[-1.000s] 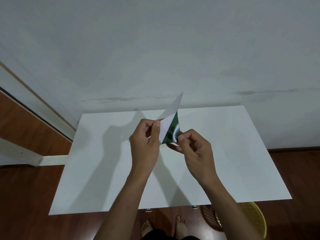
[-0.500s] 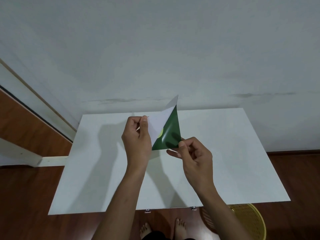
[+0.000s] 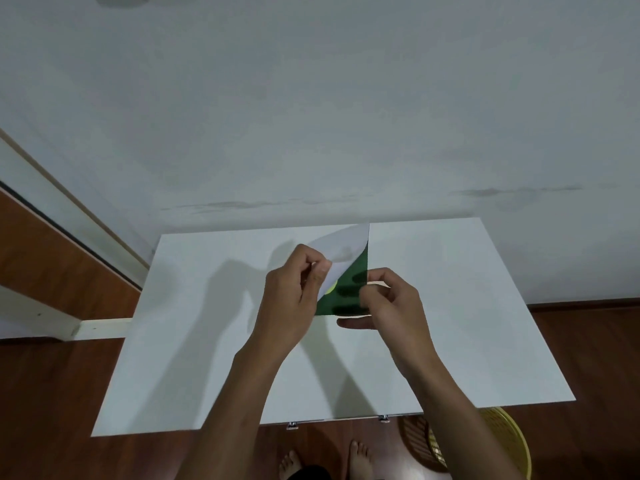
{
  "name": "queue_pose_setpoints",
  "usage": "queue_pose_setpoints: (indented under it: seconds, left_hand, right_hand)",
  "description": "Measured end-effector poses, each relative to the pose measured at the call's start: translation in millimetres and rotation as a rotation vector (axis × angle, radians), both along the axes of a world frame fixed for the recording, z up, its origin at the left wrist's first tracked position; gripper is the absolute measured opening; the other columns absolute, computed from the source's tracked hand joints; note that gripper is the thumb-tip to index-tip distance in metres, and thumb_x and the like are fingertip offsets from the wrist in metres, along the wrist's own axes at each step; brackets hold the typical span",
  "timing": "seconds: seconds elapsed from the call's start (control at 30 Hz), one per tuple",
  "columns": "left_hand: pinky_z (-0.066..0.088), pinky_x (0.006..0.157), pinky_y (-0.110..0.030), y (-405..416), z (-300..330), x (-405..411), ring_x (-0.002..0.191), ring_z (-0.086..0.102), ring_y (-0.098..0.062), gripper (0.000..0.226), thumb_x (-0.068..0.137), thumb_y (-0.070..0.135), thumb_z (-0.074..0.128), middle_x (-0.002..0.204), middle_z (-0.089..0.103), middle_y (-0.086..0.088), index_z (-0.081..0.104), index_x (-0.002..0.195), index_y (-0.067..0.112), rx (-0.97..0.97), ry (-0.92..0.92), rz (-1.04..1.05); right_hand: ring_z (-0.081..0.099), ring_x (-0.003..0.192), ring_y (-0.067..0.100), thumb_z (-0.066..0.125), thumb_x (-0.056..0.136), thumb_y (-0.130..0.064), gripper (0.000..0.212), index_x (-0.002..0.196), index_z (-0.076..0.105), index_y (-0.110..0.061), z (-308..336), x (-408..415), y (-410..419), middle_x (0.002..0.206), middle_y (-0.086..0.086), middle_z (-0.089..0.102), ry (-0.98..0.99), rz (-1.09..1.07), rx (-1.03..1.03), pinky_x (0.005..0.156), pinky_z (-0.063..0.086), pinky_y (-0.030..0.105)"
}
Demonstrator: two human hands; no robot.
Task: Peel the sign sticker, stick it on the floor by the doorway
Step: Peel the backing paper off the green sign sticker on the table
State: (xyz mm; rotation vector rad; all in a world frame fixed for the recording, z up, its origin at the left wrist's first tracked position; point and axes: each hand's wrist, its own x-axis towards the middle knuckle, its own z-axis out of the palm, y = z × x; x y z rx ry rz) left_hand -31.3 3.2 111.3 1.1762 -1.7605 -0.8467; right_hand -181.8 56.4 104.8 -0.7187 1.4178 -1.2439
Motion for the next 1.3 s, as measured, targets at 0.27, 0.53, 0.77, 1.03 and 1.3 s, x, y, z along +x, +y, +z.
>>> queue_pose_setpoints:
  seconds: [0.27, 0.53, 0.77, 1.03, 1.3]
  left_hand:
    - [0.050, 0.068, -0.014, 11, -26, 6, 0.081, 0.064, -0.006, 0.012, 0.095, 0.029, 0.058, 0.082, 0.067, 0.009, 0.050, 0.086, 0.027, 0.079, -0.186, -0.178]
    - [0.044, 0.074, -0.009, 21, -40, -1, 0.093, 0.060, -0.002, 0.029, 0.086, 0.019, 0.065, 0.097, 0.064, 0.015, 0.059, 0.113, 0.026, -0.035, -0.334, -0.026]
    - [0.052, 0.064, -0.034, 18, -39, 0, 0.072, 0.062, -0.016, 0.009, 0.094, 0.016, 0.062, 0.086, 0.065, 0.005, 0.070, 0.091, 0.016, -0.154, -0.385, -0.029]
    - [0.051, 0.067, -0.032, 11, -44, 7, 0.074, 0.061, -0.012, 0.007, 0.091, 0.016, 0.063, 0.081, 0.064, 0.010, 0.064, 0.084, 0.018, -0.094, -0.282, 0.063]
    - [0.038, 0.070, -0.002, -9, -37, 15, 0.084, 0.060, 0.008, 0.013, 0.083, 0.014, 0.063, 0.082, 0.067, 0.024, 0.065, 0.075, 0.023, 0.170, -0.063, 0.293]
  right_hand:
    - [0.075, 0.088, 0.040, 0.045, 0.096, -0.004, 0.025, 0.097, 0.068, 0.006, -24, -5, 2, 0.101, 0.025, 0.074, -0.136, 0.028, 0.152, 0.067, 0.063, 0.045]
    - [0.075, 0.088, 0.044, 0.049, 0.092, -0.004, 0.022, 0.093, 0.066, 0.010, -39, 1, 4, 0.097, 0.029, 0.075, -0.097, 0.105, 0.172, 0.081, 0.063, 0.050]
    - [0.076, 0.087, 0.043, 0.053, 0.095, -0.013, 0.028, 0.094, 0.078, 0.001, -37, -2, -2, 0.096, 0.024, 0.078, -0.162, 0.144, 0.244, 0.079, 0.064, 0.047]
    - [0.075, 0.077, 0.040, 0.059, 0.095, -0.010, 0.021, 0.090, 0.067, 0.009, -41, 2, -4, 0.093, 0.022, 0.076, -0.108, 0.060, 0.212, 0.063, 0.061, 0.036]
    - [0.077, 0.077, 0.037, 0.057, 0.097, -0.011, 0.023, 0.076, 0.063, -0.005, -38, 16, -9, 0.090, 0.016, 0.076, -0.103, 0.039, 0.138, 0.061, 0.059, 0.034]
